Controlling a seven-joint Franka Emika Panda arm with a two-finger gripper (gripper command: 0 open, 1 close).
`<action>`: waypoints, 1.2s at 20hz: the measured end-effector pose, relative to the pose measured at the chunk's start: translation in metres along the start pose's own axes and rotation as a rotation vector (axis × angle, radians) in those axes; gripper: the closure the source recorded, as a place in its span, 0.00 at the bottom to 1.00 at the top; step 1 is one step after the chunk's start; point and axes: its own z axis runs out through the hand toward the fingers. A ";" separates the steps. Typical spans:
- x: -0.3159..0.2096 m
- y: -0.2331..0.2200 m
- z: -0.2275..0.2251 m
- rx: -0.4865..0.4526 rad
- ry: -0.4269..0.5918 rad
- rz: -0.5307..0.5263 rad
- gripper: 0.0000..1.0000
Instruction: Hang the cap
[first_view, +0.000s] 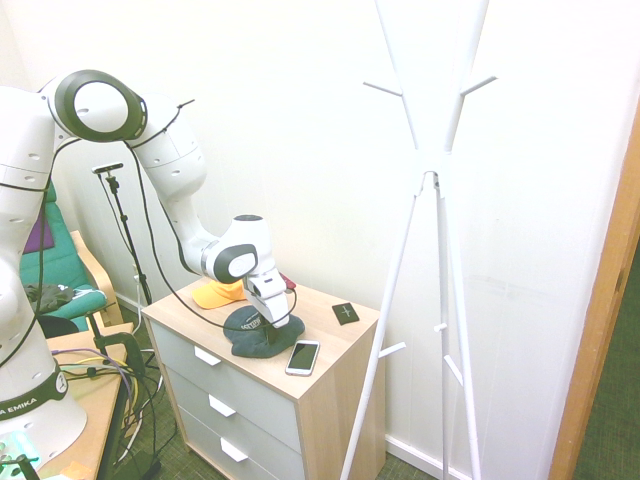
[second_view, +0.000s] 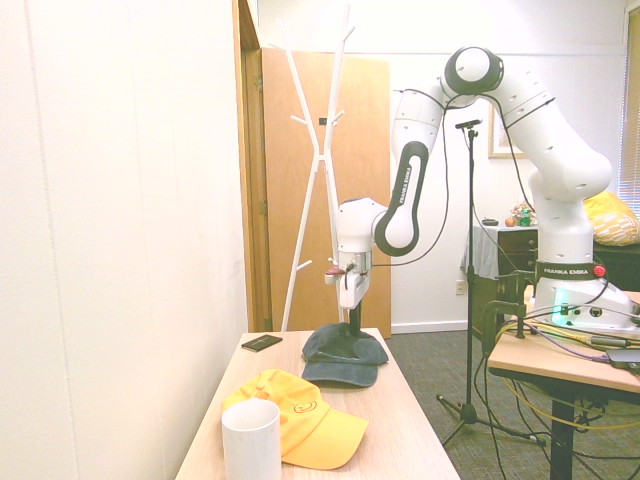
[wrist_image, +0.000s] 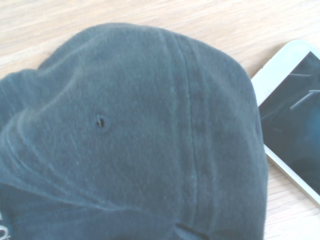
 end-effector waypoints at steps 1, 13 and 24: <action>0.000 0.000 0.000 0.000 0.000 -0.001 1.00; 0.022 -0.032 -0.168 -0.011 0.265 -0.144 1.00; 0.076 -0.008 -0.399 -0.393 0.761 -0.252 1.00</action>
